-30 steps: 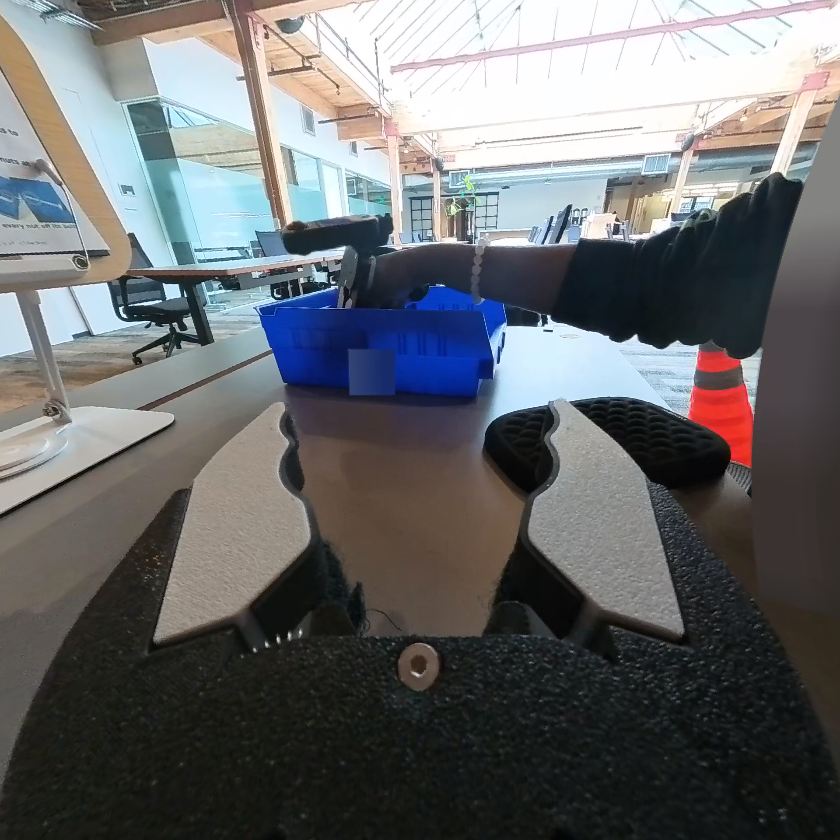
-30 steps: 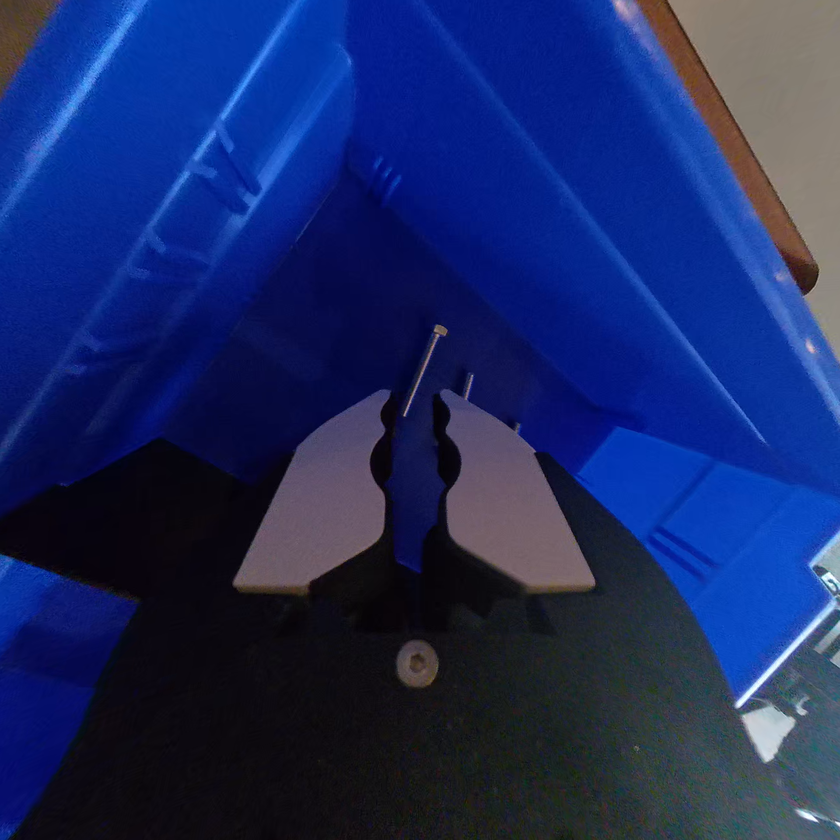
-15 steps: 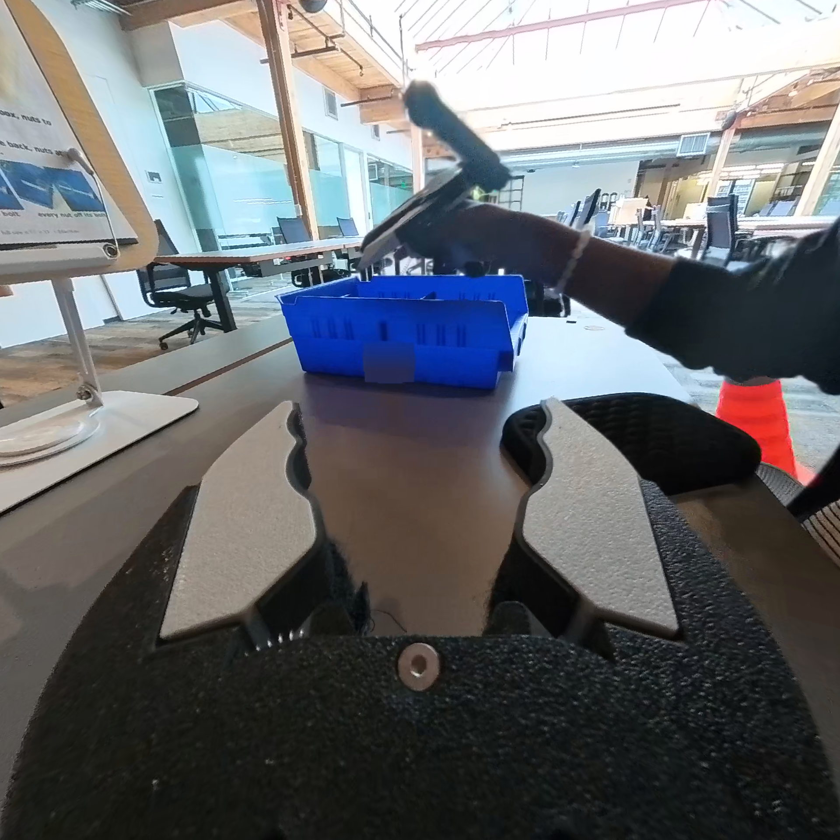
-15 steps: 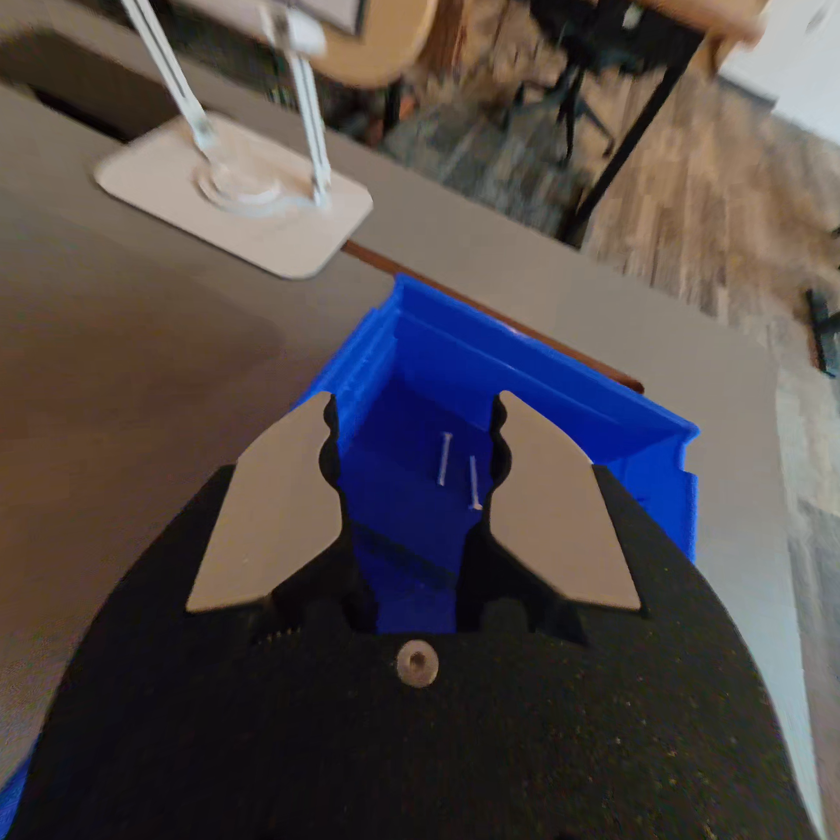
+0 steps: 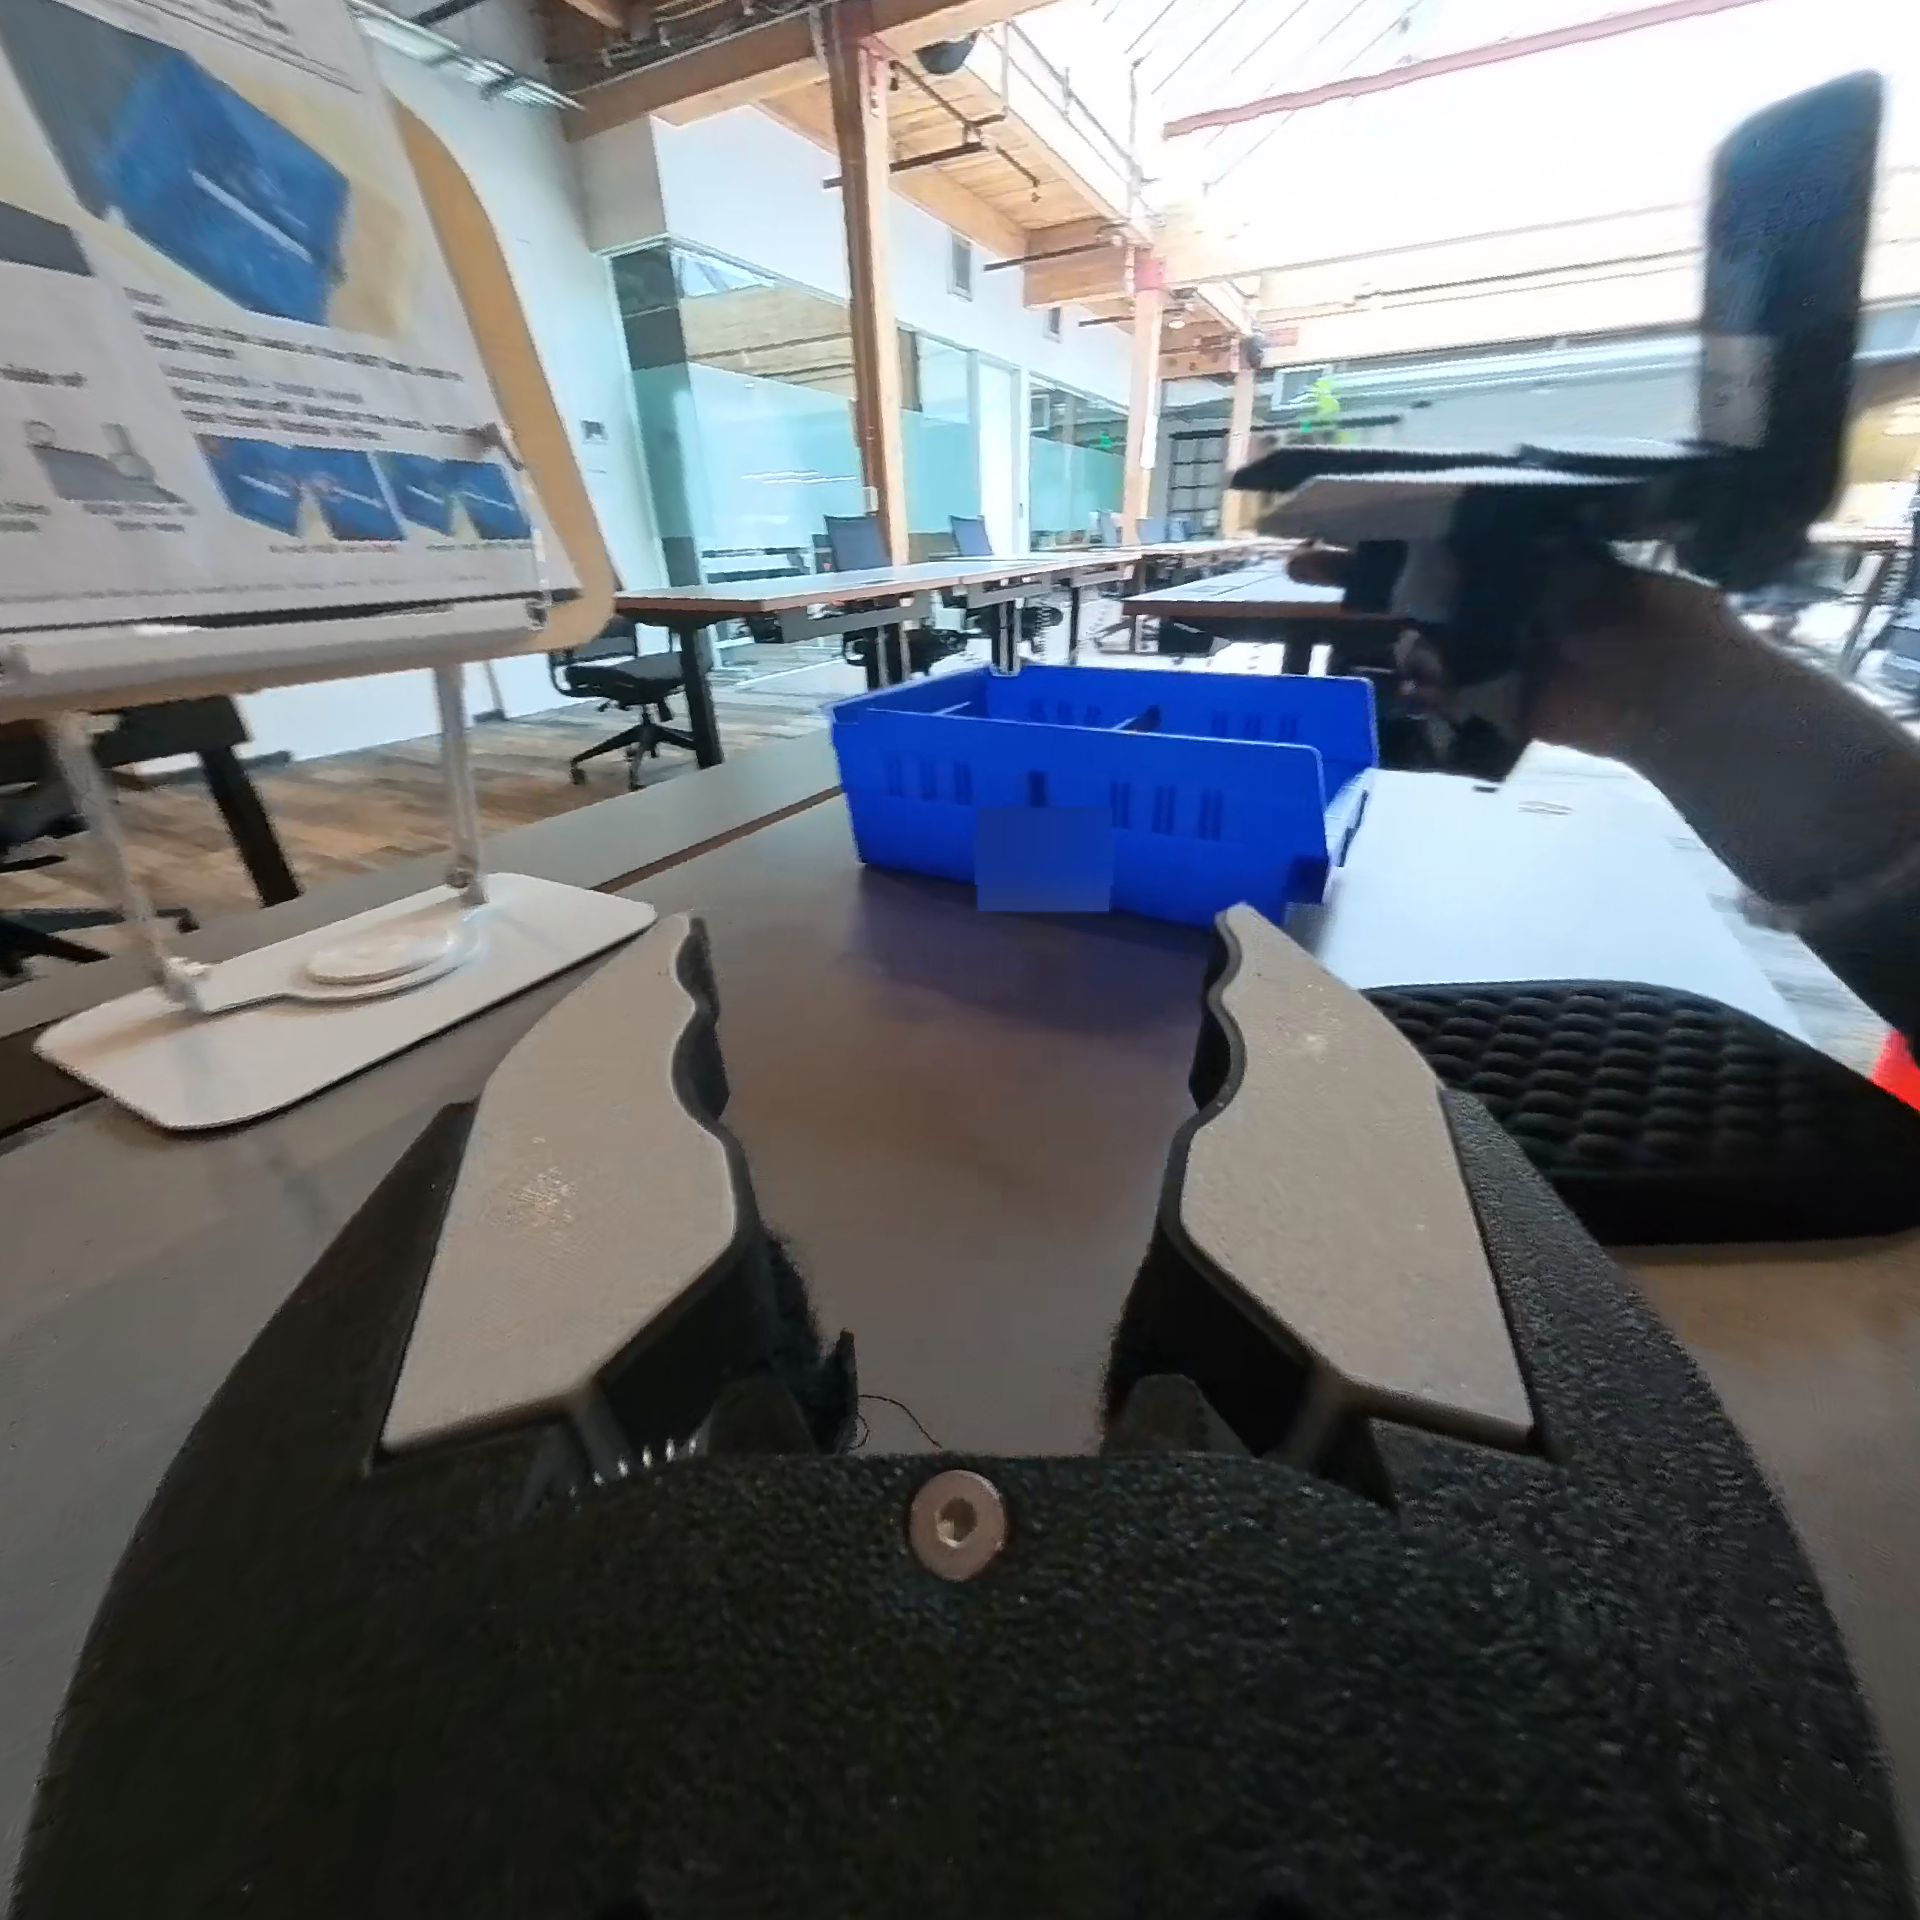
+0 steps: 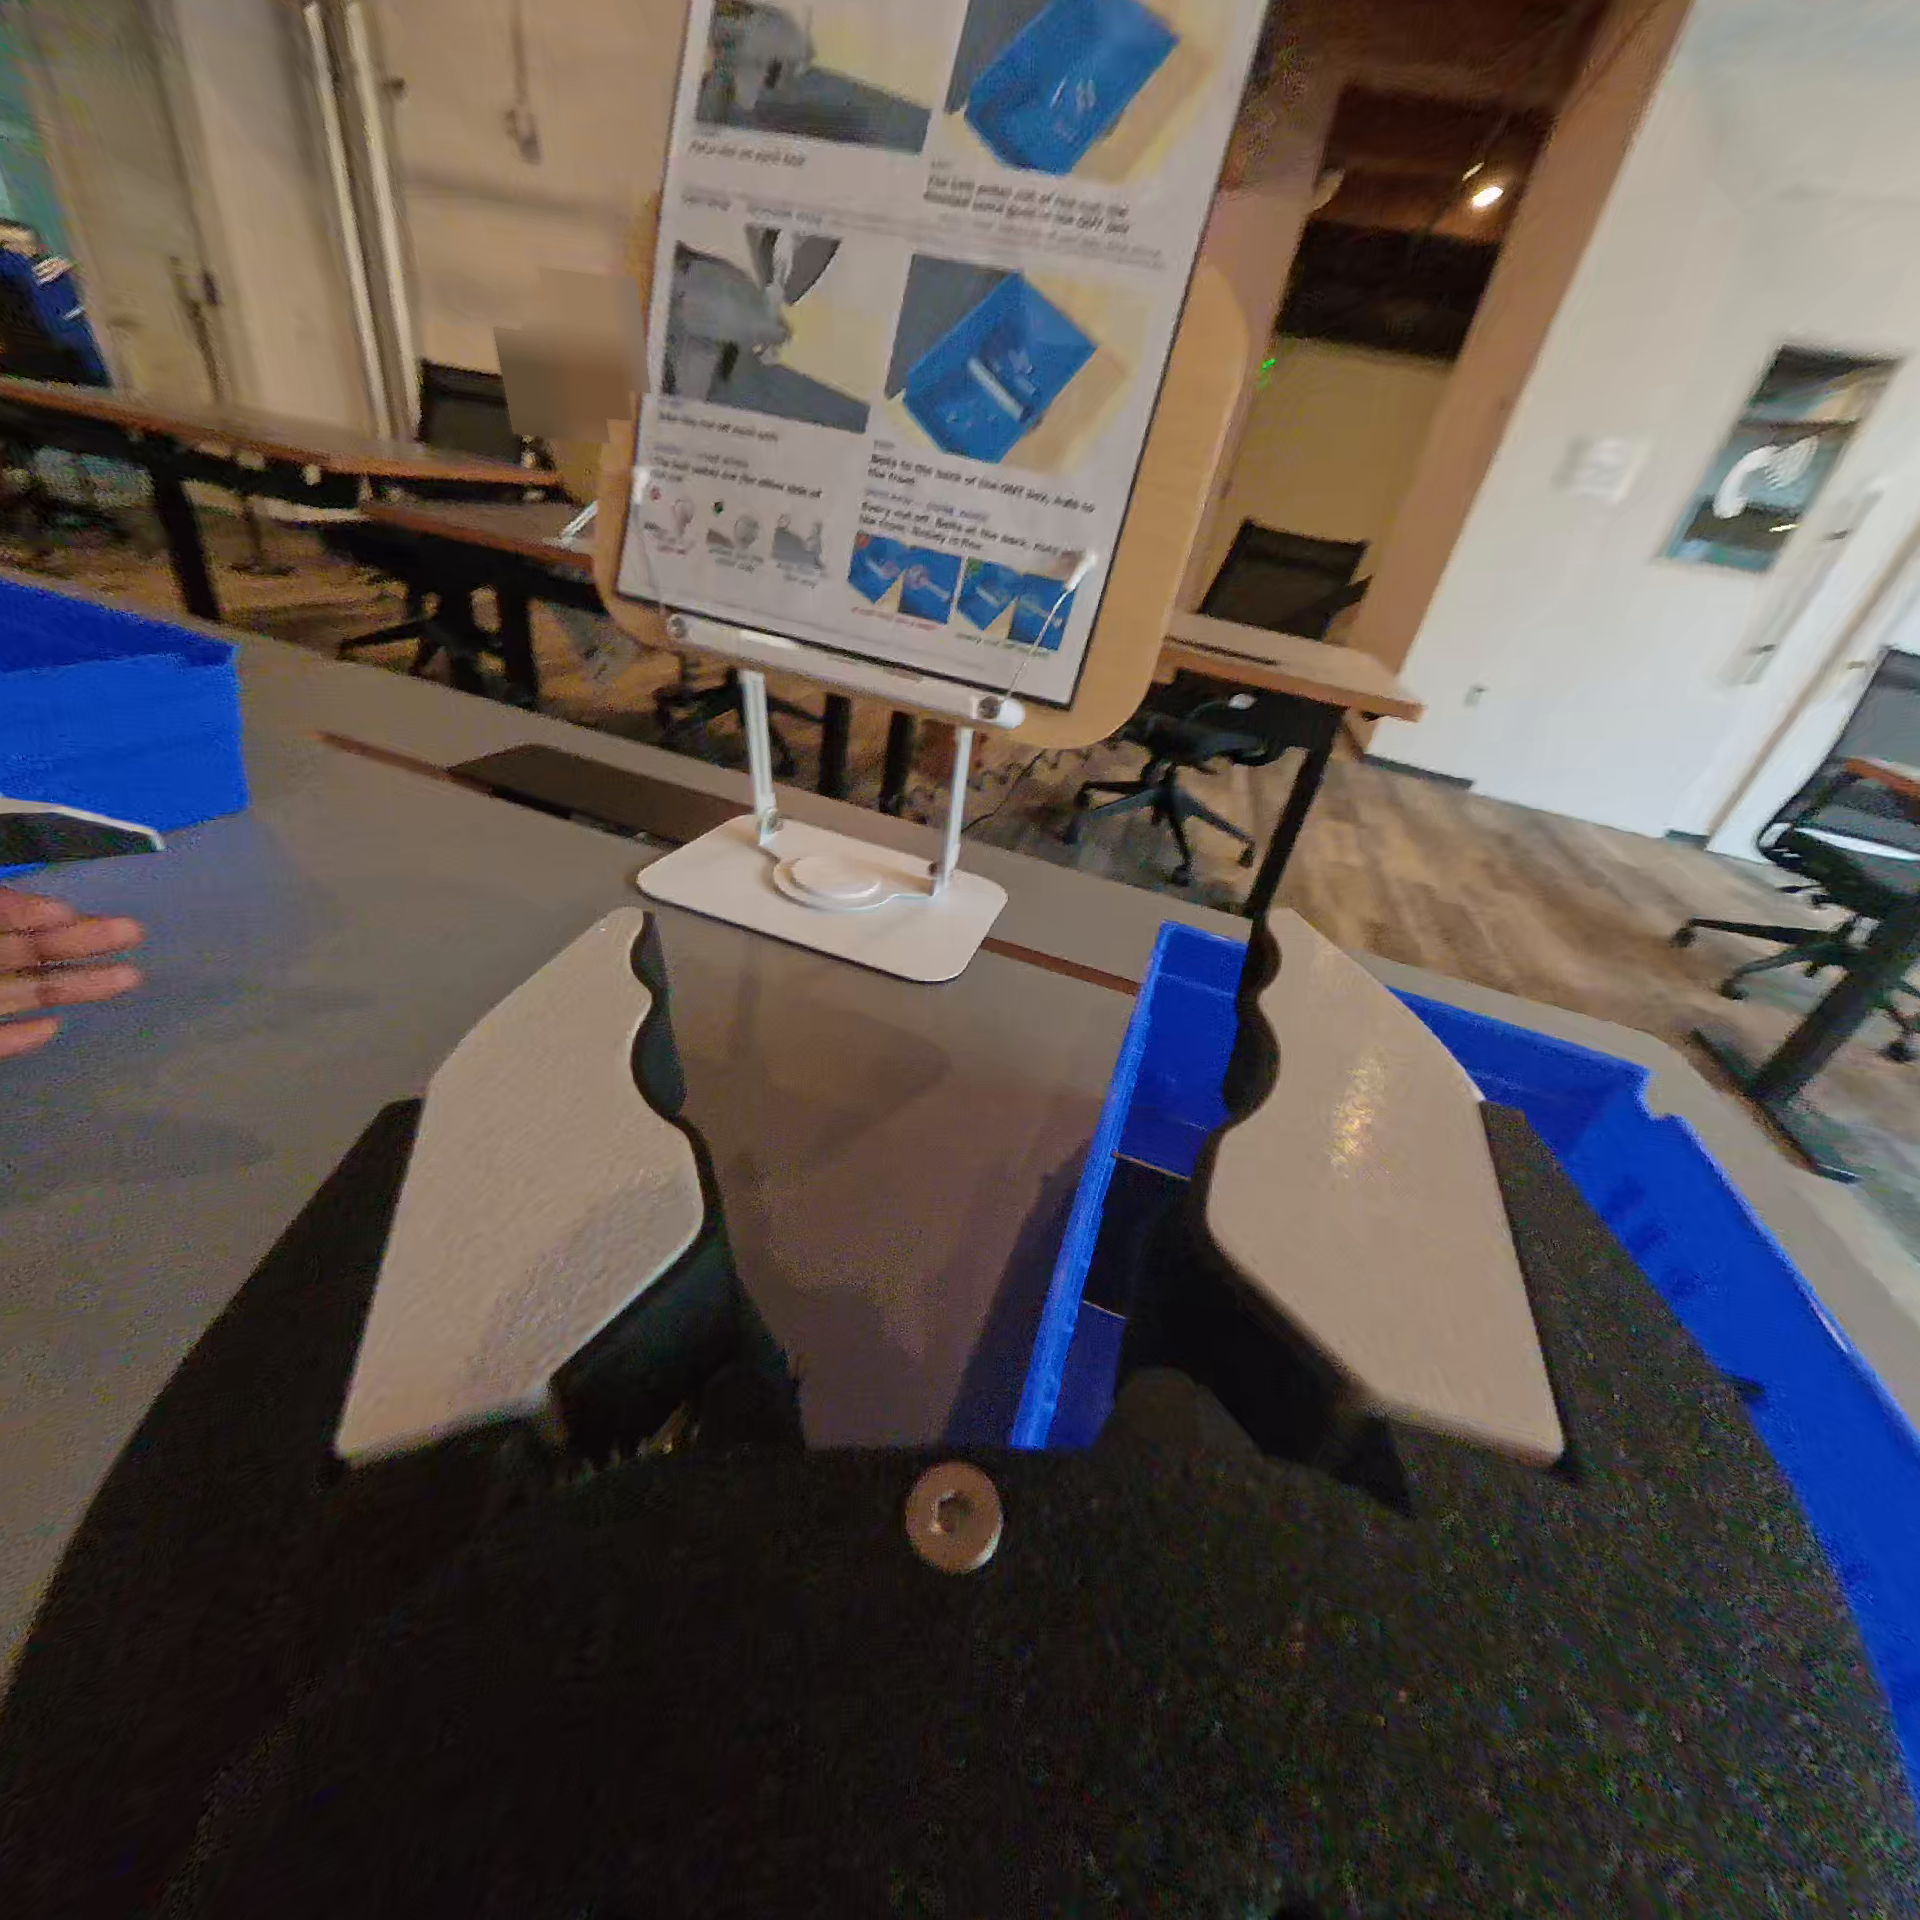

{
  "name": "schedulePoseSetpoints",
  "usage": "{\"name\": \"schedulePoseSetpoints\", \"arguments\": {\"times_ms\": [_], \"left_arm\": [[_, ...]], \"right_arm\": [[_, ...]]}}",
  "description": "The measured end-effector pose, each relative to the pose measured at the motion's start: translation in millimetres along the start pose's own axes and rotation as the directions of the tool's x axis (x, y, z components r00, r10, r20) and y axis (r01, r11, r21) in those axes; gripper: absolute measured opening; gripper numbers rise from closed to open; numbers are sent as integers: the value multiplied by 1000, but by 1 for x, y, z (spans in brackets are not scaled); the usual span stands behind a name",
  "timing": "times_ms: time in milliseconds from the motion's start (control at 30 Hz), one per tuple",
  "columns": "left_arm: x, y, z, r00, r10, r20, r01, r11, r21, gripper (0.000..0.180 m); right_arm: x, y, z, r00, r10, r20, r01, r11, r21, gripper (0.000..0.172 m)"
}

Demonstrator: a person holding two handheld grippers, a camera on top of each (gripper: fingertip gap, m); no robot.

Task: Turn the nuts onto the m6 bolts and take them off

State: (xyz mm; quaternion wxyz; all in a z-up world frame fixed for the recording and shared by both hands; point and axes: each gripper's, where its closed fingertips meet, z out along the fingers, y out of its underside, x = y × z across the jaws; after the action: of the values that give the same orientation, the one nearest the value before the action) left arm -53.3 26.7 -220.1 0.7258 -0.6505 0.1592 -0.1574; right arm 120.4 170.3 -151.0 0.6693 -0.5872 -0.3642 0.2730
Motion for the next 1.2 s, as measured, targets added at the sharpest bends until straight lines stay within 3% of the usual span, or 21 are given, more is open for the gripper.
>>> {"name": "schedulePoseSetpoints", "arguments": {"times_ms": [267,467,633,833,1033,1200], "left_arm": [[-32,-36,-50,974,27,224,-31,999,17,88],[-74,-52,-124,866,110,487,-102,994,-44,83],[-108,-83,-190,756,135,640,-130,990,-55,78],[-152,-118,-250,707,84,702,-56,996,-63,76],[-213,-63,-271,705,109,701,192,922,-336,73],[-249,6,-269,704,125,699,380,766,-519,68]], "right_arm": [[-24,22,-14,987,89,-134,-75,992,101,108],[-22,23,-19,976,33,-217,-5,992,130,105],[-23,30,-13,976,63,-207,-38,992,119,104],[-28,34,-11,977,-14,-213,33,996,87,103],[-28,38,-8,977,-21,-213,36,997,67,102],[-29,40,-7,975,-37,-218,50,997,52,102]]}}
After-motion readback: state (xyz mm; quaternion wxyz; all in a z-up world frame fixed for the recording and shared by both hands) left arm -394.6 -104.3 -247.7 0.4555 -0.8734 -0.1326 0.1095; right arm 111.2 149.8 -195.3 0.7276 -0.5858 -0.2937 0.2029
